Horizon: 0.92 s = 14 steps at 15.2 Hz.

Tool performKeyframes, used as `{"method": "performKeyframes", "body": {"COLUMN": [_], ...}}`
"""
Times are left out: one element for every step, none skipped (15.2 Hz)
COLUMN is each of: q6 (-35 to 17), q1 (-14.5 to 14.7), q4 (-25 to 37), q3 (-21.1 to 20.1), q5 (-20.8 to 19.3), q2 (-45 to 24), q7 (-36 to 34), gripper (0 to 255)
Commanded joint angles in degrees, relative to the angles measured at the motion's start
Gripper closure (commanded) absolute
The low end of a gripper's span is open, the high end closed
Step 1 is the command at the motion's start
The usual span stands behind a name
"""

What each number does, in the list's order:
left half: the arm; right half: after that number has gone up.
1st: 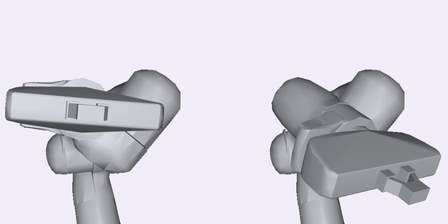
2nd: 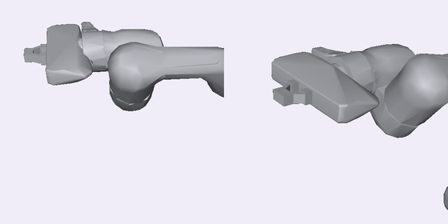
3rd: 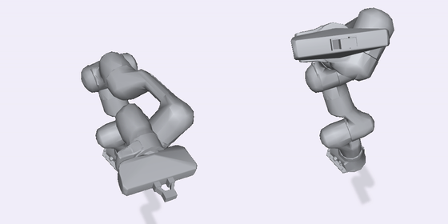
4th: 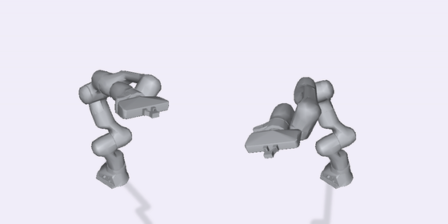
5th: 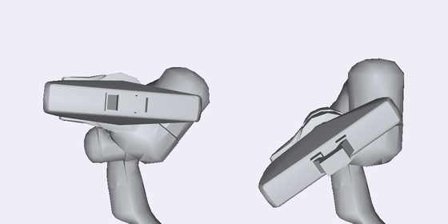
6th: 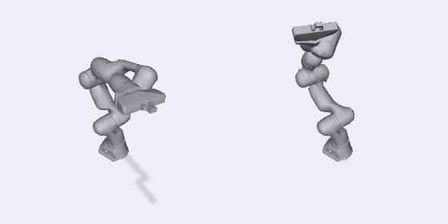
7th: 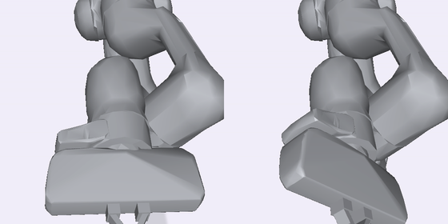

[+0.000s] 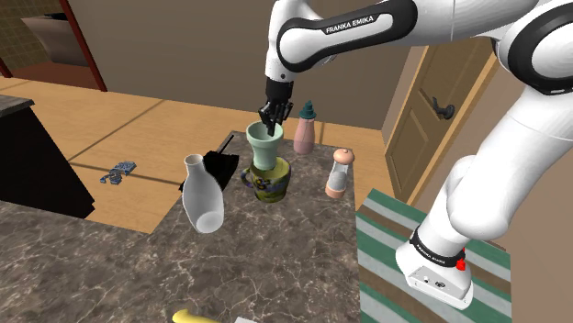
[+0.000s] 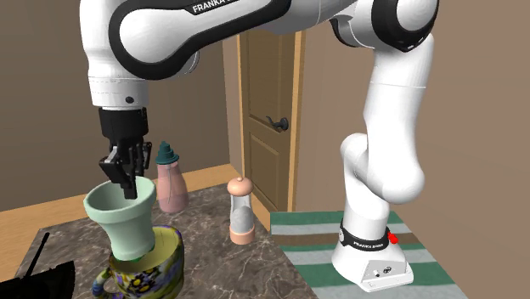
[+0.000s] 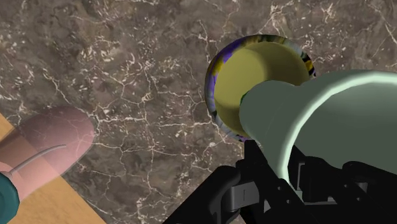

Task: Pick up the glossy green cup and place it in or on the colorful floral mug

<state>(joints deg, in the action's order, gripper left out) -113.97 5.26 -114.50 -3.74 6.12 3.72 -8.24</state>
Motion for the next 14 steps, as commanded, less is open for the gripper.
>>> {"method": "performKeyframes", "body": {"q6": [0.0, 0.0, 0.0, 0.0, 0.0, 0.0, 0.0, 1.8, 3.7, 5.6, 7.1, 7.1, 7.1, 7.1], "q1": [0.0, 0.0, 0.0, 0.0, 0.0, 0.0, 0.0, -0.1, -0.2, -0.2, -0.3, -0.3, -0.3, -0.3], "q4": [0.0, 0.0, 0.0, 0.0, 0.0, 0.0, 0.0, 1.4, 2.9, 4.5, 5.8, 5.8, 5.8, 5.8], "q3": [0.0, 0.0, 0.0, 0.0, 0.0, 0.0, 0.0, 0.1, 0.2, 0.3, 0.4, 0.4, 0.4, 0.4], "q5": [0.0, 0.0, 0.0, 0.0, 0.0, 0.0, 0.0, 0.0, -0.1, -0.1, -0.2, -0.2, -0.2, -0.2], "q2": [0.0, 0.0, 0.0, 0.0, 0.0, 0.0, 0.0, 0.4, 0.8, 1.1, 1.3, 1.3, 1.3, 1.3], "q7": [0.0, 0.0, 0.0, 0.0, 0.0, 0.0, 0.0, 0.0, 0.0, -0.1, -0.1, -0.1, -0.1, -0.1], "gripper": [255, 0, 0, 0, 0, 0, 0, 0, 0, 0, 0, 0, 0, 0]}}
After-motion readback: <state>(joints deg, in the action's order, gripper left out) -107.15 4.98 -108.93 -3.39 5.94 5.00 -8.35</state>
